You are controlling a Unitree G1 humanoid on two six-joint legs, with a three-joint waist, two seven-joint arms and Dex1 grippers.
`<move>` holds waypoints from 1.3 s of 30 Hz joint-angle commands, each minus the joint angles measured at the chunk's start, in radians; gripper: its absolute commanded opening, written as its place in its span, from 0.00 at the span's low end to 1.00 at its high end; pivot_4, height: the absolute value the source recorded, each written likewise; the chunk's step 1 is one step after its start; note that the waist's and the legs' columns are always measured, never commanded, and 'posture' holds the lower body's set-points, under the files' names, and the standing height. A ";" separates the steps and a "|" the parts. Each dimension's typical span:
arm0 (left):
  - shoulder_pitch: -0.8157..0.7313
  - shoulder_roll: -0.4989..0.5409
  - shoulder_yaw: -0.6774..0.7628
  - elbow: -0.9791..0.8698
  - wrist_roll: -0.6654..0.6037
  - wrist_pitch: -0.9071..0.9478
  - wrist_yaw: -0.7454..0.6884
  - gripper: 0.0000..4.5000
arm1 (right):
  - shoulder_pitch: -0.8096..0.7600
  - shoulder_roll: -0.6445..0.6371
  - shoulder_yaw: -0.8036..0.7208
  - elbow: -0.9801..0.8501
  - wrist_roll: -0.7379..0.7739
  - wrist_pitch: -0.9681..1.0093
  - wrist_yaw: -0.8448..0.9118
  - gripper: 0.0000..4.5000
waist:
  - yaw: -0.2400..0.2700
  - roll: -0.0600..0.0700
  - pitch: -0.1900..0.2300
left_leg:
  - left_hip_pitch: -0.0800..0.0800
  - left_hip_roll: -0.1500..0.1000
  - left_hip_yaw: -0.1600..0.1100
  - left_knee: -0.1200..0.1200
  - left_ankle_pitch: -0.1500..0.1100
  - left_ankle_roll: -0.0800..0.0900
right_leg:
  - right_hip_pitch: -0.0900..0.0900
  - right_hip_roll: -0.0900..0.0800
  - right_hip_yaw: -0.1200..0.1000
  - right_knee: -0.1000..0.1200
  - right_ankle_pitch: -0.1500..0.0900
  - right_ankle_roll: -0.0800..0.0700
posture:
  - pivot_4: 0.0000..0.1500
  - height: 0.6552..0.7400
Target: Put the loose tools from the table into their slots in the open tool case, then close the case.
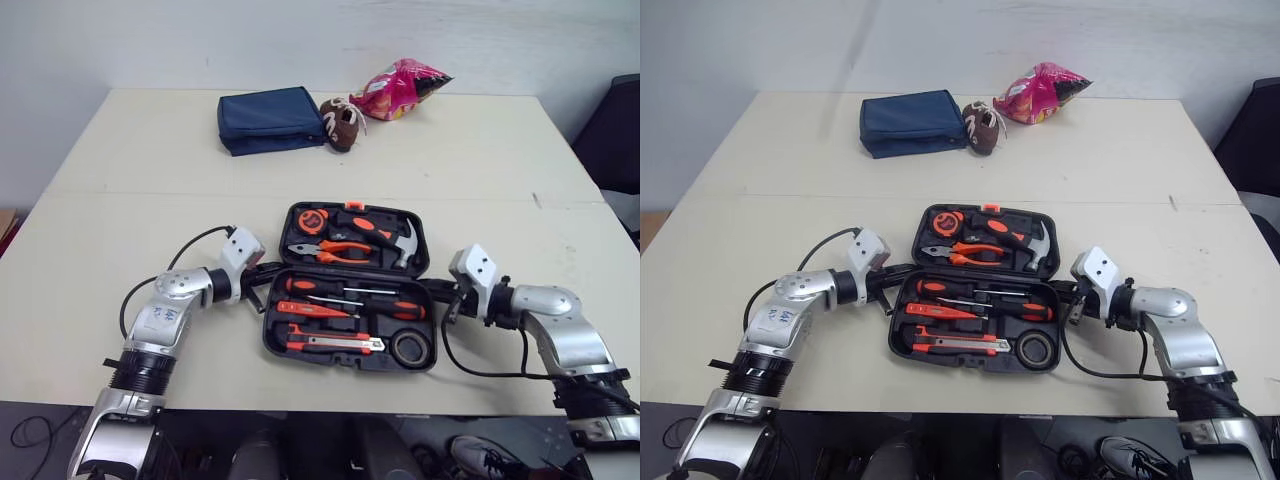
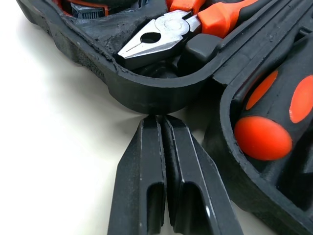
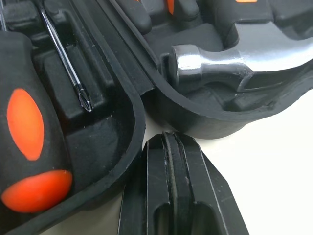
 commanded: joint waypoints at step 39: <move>-0.447 0.004 0.097 0.140 -0.180 0.729 0.230 0.99 | -0.514 -0.079 0.034 0.020 0.172 1.165 -0.320 1.00 | 0.019 0.000 0.002 | -0.025 -0.001 0.000 0.010 0.000 0.000 | -0.025 -0.001 -0.002 0.010 -0.001 -0.002 | 1.00 1.00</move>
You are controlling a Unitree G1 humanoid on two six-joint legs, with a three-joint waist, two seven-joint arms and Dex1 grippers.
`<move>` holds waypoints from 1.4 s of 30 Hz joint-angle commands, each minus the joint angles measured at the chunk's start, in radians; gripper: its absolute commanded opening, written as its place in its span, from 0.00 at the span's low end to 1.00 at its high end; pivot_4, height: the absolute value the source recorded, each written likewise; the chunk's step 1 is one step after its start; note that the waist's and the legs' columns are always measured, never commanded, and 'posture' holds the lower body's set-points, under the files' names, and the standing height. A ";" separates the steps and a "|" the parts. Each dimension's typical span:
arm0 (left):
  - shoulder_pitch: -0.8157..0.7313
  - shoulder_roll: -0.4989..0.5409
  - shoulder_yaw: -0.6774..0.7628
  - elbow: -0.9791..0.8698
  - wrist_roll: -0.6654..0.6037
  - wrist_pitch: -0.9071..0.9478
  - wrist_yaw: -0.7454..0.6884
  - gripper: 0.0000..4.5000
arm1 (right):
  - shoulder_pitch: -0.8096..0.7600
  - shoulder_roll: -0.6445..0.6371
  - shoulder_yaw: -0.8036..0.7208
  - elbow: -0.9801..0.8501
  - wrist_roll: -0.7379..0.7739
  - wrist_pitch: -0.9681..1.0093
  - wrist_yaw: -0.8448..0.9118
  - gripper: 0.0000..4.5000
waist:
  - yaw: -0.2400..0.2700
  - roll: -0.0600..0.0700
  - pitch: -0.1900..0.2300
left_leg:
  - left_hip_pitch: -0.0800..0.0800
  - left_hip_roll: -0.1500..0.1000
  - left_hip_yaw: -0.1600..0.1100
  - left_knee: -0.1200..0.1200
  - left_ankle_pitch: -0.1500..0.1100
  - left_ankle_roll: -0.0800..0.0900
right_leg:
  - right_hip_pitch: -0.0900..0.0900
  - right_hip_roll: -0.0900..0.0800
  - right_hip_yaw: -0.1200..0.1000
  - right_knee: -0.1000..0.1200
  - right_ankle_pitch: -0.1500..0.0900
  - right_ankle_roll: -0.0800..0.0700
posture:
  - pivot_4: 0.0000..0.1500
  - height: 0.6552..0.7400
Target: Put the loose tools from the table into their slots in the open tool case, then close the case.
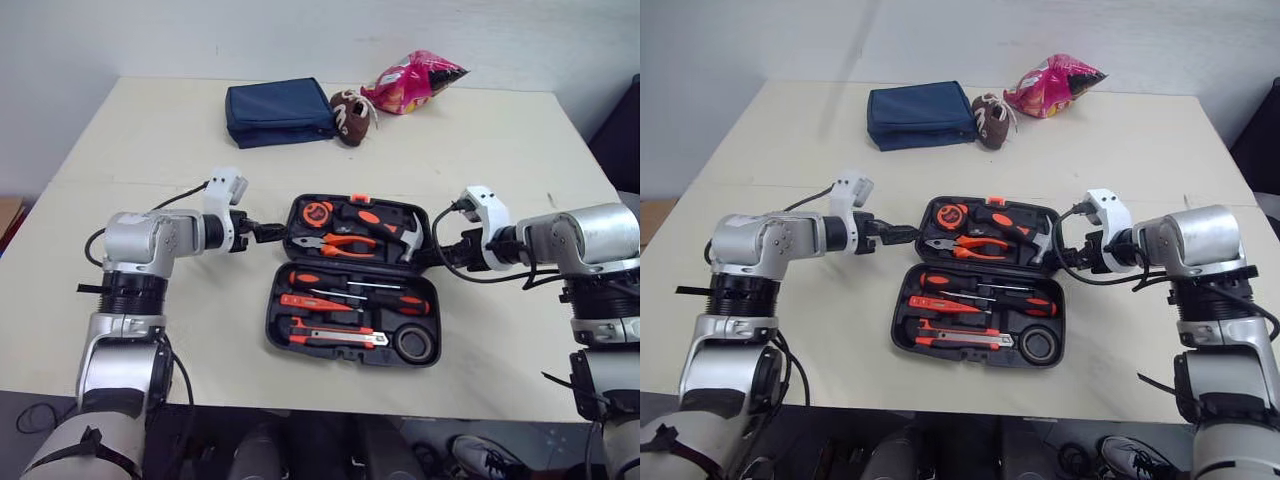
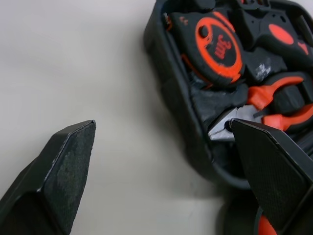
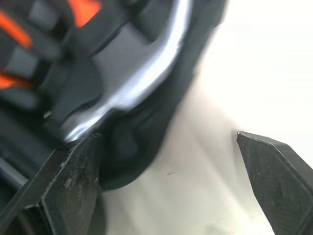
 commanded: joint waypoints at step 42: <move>0.157 -0.087 0.144 -0.002 0.114 -0.883 -0.054 0.01 | 0.367 0.167 -0.310 -0.230 -0.018 -0.865 0.075 0.00 | 0.001 -0.001 0.001 | 0.002 0.001 0.009 0.000 0.001 -0.002 | -0.006 0.004 0.002 0.007 0.000 0.001 | 1.00 1.00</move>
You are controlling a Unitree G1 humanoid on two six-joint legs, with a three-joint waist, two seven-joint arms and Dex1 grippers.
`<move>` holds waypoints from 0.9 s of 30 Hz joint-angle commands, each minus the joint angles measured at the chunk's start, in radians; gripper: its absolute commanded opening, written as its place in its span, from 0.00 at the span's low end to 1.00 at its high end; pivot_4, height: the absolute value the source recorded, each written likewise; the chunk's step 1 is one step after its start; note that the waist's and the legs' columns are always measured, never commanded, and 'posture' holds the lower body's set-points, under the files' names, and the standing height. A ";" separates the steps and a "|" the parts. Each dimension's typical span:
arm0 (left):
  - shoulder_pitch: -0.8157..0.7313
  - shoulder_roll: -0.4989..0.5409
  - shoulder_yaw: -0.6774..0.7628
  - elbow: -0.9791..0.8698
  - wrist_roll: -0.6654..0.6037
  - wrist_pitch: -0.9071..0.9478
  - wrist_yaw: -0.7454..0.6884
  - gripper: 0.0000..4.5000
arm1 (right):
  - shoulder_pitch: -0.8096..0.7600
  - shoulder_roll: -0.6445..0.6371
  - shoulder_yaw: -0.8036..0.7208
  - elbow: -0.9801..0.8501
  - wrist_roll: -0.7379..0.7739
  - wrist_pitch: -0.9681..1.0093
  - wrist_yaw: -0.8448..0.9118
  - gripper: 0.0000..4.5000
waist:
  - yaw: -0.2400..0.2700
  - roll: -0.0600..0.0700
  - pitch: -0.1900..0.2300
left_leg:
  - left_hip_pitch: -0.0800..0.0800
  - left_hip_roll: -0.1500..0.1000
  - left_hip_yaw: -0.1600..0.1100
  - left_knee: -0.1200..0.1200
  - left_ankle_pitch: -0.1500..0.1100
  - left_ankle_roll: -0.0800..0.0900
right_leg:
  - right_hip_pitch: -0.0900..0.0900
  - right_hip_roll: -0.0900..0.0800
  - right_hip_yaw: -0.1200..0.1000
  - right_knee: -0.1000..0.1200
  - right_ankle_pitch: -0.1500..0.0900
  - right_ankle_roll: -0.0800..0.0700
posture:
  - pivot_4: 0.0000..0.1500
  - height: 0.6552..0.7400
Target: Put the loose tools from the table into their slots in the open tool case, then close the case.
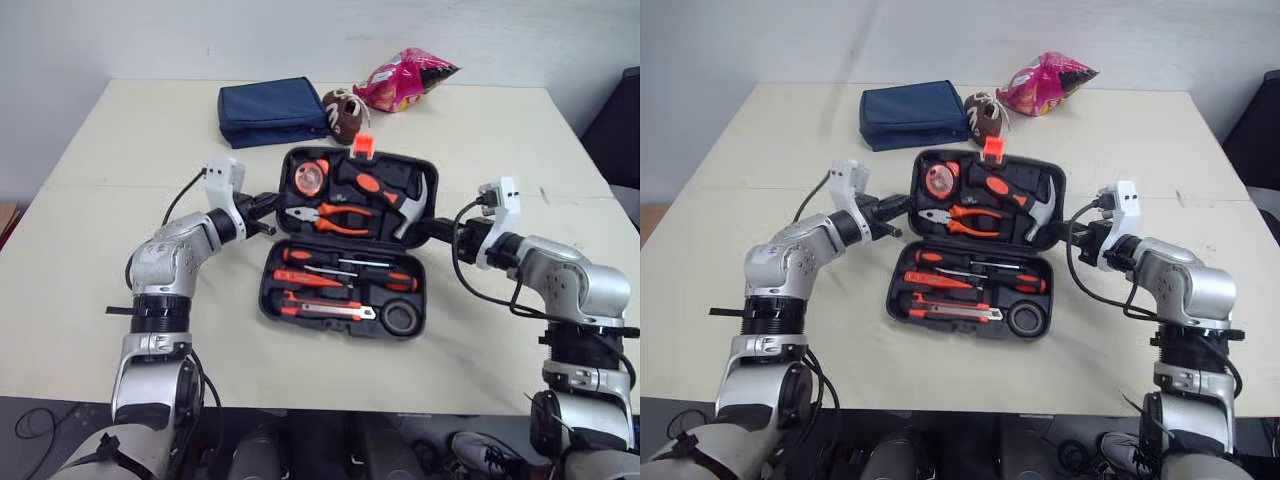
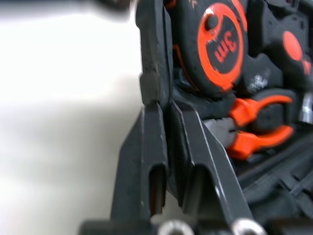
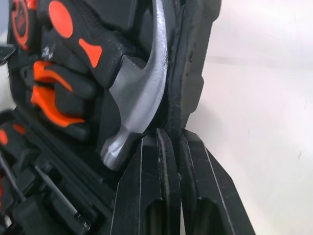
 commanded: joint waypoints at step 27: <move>0.621 0.445 0.064 0.108 0.126 -0.891 -0.159 0.52 | 0.626 -0.412 0.210 0.301 -0.447 -1.654 -0.153 0.41 | -0.018 0.002 -0.002 | 0.013 0.001 -0.002 -0.002 -0.001 0.003 | 0.015 -0.004 0.006 -0.006 0.000 -0.001 | 1.00 1.00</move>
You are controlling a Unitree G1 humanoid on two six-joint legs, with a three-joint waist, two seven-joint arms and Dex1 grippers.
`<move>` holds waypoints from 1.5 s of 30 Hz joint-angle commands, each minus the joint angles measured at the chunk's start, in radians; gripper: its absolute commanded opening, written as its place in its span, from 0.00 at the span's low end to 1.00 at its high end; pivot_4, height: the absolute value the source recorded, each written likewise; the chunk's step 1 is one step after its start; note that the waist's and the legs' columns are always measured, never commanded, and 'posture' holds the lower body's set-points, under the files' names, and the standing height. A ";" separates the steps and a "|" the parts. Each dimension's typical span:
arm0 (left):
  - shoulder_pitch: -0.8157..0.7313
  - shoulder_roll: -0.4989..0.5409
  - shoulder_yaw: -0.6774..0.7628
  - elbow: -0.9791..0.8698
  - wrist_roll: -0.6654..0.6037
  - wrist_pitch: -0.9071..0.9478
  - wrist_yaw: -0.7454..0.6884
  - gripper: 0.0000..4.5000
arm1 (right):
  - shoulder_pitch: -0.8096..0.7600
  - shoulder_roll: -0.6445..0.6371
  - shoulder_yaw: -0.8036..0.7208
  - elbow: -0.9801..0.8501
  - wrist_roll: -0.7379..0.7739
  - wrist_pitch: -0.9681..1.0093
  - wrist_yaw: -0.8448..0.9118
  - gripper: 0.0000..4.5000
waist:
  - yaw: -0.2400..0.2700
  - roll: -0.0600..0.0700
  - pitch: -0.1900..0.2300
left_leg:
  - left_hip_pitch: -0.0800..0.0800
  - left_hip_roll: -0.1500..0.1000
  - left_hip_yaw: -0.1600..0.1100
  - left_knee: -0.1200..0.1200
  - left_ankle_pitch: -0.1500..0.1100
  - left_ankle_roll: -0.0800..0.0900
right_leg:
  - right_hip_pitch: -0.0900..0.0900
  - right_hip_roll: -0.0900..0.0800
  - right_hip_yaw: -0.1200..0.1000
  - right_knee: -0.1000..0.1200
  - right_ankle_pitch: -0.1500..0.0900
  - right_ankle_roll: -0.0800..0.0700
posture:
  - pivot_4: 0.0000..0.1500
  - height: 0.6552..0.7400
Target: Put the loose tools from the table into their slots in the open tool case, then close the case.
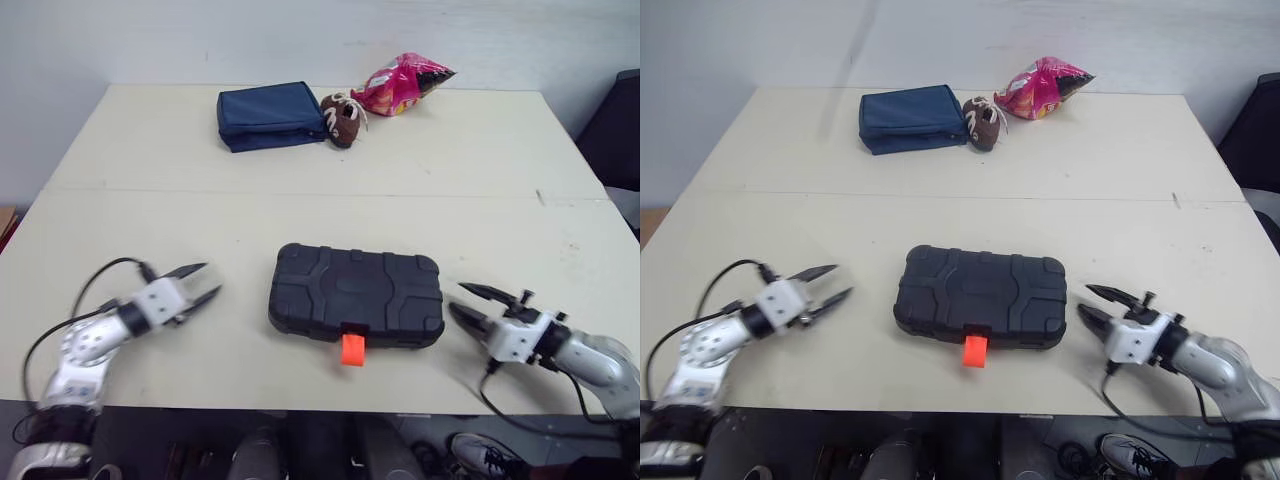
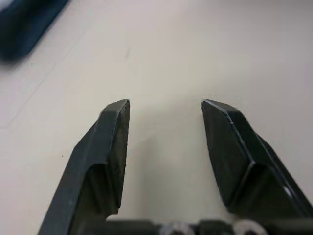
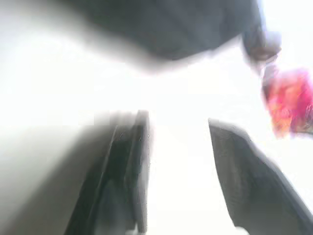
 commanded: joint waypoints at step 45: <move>-0.371 -0.181 -0.059 -0.171 -0.199 0.605 -0.357 0.01 | -0.306 0.304 0.115 -0.177 0.302 0.909 0.312 0.00 | 0.011 -0.017 -0.002 | 0.018 0.006 -0.003 -0.006 -0.002 -0.006 | 0.020 0.007 -0.003 -0.007 -0.001 -0.005 | 1.00 1.00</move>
